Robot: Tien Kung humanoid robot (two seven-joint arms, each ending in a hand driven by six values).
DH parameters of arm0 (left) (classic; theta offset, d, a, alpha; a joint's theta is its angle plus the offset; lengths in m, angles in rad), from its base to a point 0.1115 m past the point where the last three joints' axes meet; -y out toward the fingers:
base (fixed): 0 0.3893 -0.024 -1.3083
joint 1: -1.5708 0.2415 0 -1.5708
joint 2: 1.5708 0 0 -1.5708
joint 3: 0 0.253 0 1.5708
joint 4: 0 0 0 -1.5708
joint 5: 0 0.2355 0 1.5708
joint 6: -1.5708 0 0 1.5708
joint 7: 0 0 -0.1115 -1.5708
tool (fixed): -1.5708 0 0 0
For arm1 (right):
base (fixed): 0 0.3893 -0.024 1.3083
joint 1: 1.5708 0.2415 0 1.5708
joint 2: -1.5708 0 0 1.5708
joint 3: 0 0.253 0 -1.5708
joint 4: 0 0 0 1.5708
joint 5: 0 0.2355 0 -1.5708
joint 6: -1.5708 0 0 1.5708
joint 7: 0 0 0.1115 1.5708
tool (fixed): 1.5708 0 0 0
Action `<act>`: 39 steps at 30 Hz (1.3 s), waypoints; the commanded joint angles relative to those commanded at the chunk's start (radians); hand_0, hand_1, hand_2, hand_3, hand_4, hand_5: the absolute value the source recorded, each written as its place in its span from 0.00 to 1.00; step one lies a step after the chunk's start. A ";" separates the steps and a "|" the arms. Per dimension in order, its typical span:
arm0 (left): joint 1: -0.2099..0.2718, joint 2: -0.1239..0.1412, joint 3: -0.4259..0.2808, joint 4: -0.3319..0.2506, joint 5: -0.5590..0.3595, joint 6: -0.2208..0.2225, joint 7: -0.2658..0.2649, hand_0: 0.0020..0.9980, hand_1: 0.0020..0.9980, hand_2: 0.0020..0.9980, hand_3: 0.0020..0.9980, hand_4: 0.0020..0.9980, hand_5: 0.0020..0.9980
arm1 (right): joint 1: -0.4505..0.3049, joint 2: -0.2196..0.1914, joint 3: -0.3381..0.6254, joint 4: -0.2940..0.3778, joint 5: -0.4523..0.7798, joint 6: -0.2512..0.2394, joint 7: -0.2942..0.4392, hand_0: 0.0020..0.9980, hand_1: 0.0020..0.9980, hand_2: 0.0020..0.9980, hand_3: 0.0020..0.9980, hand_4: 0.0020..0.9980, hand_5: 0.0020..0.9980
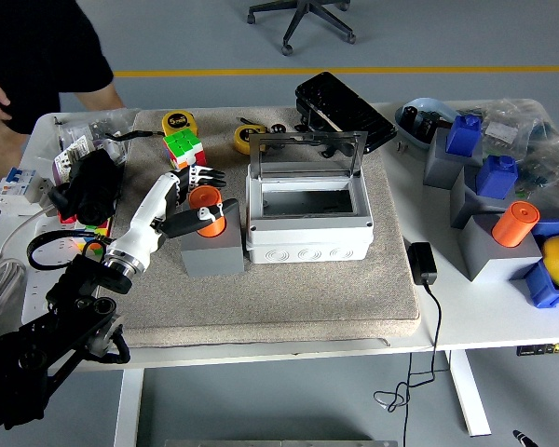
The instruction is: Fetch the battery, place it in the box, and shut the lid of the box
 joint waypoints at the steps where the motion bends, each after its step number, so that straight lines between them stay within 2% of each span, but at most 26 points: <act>1: 0.000 -0.002 0.003 0.002 -0.004 0.002 0.000 0.65 0.60 0.58 0.57 1.00 0.12 | 0.000 0.000 0.000 0.000 0.001 0.000 0.000 0.68 0.65 0.67 0.55 0.88 0.44; 5: -0.001 -0.007 0.014 0.005 -0.023 0.005 -0.004 0.65 0.60 0.58 0.57 1.00 0.12 | 0.000 0.000 -0.001 0.000 -0.001 -0.001 0.000 0.68 0.65 0.67 0.55 0.88 0.44; 6: -0.002 -0.008 0.017 0.006 -0.027 0.007 -0.006 0.55 0.56 0.57 0.57 1.00 0.08 | 0.000 -0.001 -0.001 0.000 -0.001 -0.001 0.000 0.68 0.65 0.67 0.55 0.88 0.44; 11: -0.009 -0.012 0.026 0.011 -0.060 0.011 -0.016 0.55 0.56 0.57 0.57 1.00 0.08 | 0.002 0.000 0.000 0.001 0.001 -0.001 0.001 0.68 0.65 0.67 0.55 0.88 0.44; 12: -0.009 -0.013 0.026 0.011 -0.066 0.011 -0.017 0.51 0.52 0.56 0.56 1.00 0.03 | 0.002 -0.001 0.000 0.001 0.001 -0.001 0.000 0.68 0.65 0.67 0.55 0.88 0.44; 23: -0.027 -0.023 0.045 0.039 -0.159 0.002 -0.018 0.52 0.51 0.55 0.56 1.00 0.00 | 0.002 -0.001 -0.003 0.001 0.002 -0.001 -0.001 0.68 0.65 0.67 0.55 0.88 0.44; 24: -0.029 -0.025 0.048 0.043 -0.167 0.002 -0.020 0.53 0.47 0.51 0.54 1.00 0.00 | 0.002 -0.001 -0.004 0.001 0.003 -0.001 -0.001 0.68 0.65 0.67 0.55 0.88 0.44; 29: -0.038 -0.030 0.056 0.053 -0.184 0.001 -0.023 0.53 0.47 0.51 0.54 1.00 0.00 | 0.002 -0.001 -0.006 0.001 0.003 -0.001 -0.002 0.68 0.65 0.67 0.55 0.88 0.44; 30: -0.040 -0.030 0.057 0.055 -0.186 0.000 -0.023 0.45 0.38 0.37 0.40 0.88 0.00 | 0.003 -0.001 -0.005 0.001 0.004 -0.001 -0.002 0.68 0.65 0.67 0.55 0.88 0.44; 35: -0.046 -0.034 0.058 0.063 -0.199 -0.002 -0.026 0.45 0.38 0.37 0.40 0.88 0.00 | 0.003 -0.001 -0.005 0.001 0.004 -0.001 -0.002 0.68 0.65 0.67 0.55 0.88 0.44; 36: -0.047 -0.034 0.059 0.063 -0.201 -0.003 -0.026 0.30 0.30 0.29 0.23 0.60 0.00 | 0.003 -0.001 -0.004 0.001 0.004 -0.001 -0.002 0.68 0.65 0.67 0.55 0.88 0.44; 39: -0.048 -0.036 0.061 0.064 -0.205 -0.006 -0.025 0.30 0.30 0.29 0.23 0.60 0.00 | 0.003 -0.001 -0.005 0.001 0.004 0.000 -0.002 0.68 0.65 0.67 0.55 0.88 0.44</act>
